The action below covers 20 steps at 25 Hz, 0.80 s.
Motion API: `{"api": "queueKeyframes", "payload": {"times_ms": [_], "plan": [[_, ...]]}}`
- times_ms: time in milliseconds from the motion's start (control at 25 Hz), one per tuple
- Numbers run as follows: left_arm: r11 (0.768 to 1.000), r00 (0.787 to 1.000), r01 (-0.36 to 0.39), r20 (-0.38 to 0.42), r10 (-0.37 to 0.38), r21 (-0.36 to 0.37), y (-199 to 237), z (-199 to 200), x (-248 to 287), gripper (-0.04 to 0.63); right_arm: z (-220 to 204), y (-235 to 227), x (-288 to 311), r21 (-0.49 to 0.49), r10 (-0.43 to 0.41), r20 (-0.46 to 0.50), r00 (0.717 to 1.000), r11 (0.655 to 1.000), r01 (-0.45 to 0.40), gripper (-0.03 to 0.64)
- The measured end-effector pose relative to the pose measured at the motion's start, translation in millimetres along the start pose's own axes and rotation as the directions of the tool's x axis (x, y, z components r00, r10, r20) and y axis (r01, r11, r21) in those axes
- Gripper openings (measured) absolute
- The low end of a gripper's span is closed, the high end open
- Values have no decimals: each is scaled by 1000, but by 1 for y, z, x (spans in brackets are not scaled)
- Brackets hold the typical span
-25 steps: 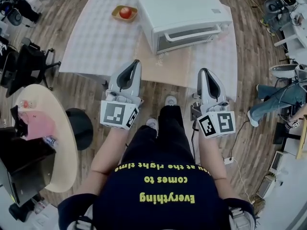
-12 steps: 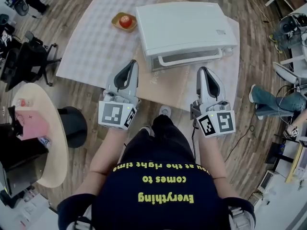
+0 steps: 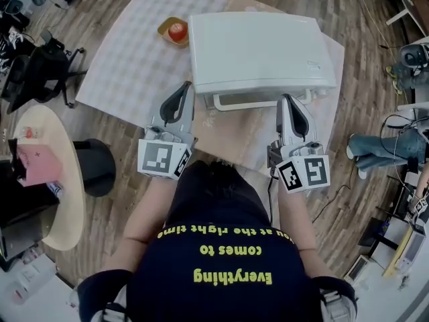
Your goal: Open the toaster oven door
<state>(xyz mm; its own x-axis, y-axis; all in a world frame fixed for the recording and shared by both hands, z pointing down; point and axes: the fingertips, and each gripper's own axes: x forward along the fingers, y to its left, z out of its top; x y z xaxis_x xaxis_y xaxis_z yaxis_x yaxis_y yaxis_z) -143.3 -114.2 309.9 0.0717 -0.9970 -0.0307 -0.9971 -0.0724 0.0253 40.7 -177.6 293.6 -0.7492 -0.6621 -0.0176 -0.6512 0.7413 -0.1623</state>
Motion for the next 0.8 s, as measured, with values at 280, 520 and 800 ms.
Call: {"api": "queueKeyframes", "payload": {"times_ms": [280,520,800], "plan": [[1000,1000,8,10,-8,1,17,1,28,-2,-17,-10,14,-4,-35,-60,998,999,35,11],[996,996,94,-7,-94,-6,25,-2,50,-2,-32,-29,17,1,-153,-113,982,988,154,11],[992,992,121,-34,-121,-25,42,-14,57,-2,-37,-37,24,-25,-237,-133,962,971,236,14]]}}
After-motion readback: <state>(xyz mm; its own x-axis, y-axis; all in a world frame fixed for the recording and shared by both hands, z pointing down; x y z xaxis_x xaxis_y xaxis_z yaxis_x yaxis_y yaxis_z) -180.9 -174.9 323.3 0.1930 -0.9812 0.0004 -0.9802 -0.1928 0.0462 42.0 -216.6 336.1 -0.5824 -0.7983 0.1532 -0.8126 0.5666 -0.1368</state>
